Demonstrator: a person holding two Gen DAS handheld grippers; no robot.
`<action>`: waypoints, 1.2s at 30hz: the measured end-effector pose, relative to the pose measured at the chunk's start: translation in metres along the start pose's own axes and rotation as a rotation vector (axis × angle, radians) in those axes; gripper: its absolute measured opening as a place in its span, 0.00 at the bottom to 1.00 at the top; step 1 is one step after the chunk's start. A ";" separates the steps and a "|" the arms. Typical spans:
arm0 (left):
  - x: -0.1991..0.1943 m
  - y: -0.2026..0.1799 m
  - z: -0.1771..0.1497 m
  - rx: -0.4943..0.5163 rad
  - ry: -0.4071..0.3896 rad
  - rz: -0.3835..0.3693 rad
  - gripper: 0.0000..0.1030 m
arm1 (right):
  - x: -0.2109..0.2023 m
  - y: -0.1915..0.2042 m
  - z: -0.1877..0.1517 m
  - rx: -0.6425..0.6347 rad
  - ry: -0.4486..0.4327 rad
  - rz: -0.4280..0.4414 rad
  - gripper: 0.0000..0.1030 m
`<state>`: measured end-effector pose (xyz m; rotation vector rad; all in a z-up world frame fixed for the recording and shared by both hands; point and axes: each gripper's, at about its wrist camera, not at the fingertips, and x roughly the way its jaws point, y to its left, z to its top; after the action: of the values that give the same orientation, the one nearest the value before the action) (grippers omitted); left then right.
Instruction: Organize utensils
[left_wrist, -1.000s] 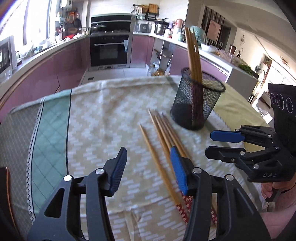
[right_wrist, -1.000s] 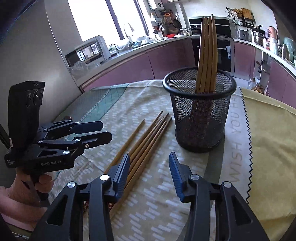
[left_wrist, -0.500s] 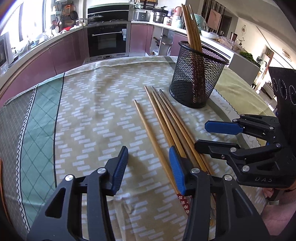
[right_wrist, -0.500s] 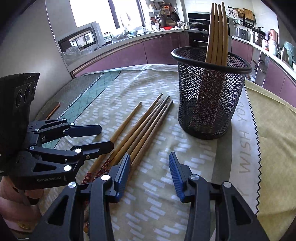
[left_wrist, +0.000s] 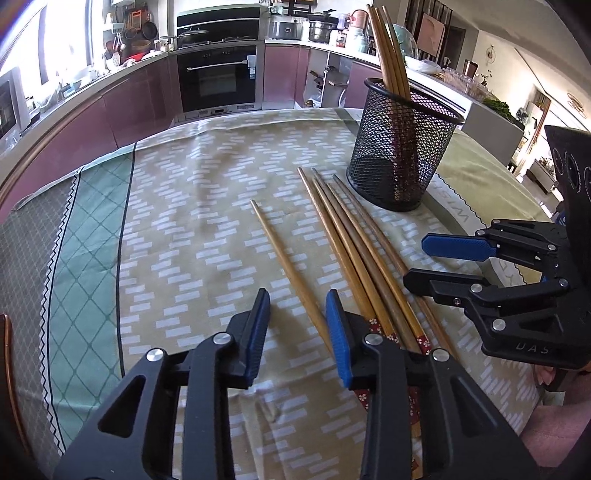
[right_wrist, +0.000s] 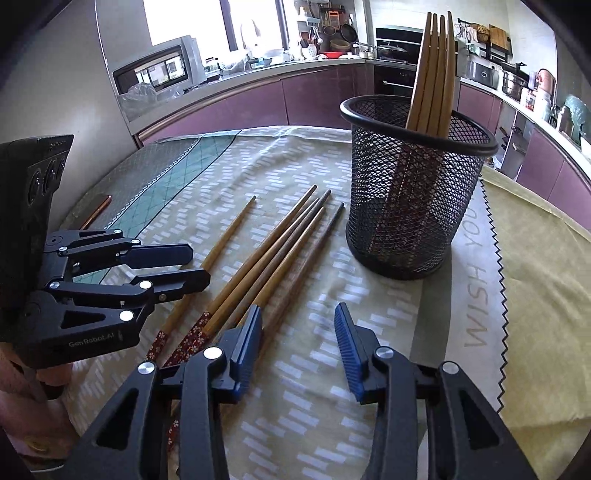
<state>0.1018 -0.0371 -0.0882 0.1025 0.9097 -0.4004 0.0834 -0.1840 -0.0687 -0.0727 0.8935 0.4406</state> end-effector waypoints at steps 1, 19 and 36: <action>0.000 0.000 0.000 0.003 0.002 0.001 0.31 | 0.002 0.001 0.001 -0.002 0.004 -0.002 0.35; 0.001 0.003 0.001 -0.066 -0.019 0.028 0.07 | 0.004 -0.015 0.002 0.108 -0.012 0.042 0.07; -0.001 -0.013 -0.002 -0.011 -0.003 -0.065 0.08 | 0.000 -0.012 0.006 0.078 -0.002 0.123 0.07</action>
<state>0.0947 -0.0484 -0.0873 0.0622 0.9135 -0.4558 0.0931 -0.1930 -0.0664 0.0547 0.9149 0.5202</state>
